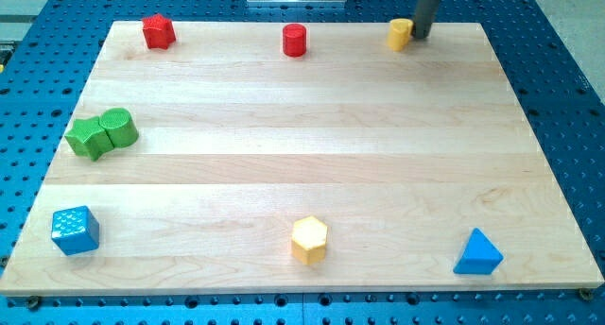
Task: Push the yellow heart below the red circle
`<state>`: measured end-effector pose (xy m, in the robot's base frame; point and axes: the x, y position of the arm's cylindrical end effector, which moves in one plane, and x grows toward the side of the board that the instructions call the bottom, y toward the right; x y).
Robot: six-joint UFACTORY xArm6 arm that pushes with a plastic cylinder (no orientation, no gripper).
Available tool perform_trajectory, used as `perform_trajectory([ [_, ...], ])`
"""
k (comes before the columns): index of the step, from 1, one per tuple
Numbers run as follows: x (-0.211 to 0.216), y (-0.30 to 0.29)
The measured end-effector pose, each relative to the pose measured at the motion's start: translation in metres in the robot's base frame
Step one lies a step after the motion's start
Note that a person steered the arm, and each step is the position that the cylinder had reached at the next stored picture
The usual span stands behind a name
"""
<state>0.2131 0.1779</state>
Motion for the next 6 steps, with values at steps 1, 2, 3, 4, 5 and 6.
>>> perform_trajectory([
  [1, 0.03, -0.053],
  [2, 0.065, -0.115],
  [3, 0.057, -0.117],
  [4, 0.057, -0.136],
  [5, 0.068, -0.17],
  [6, 0.124, -0.23],
])
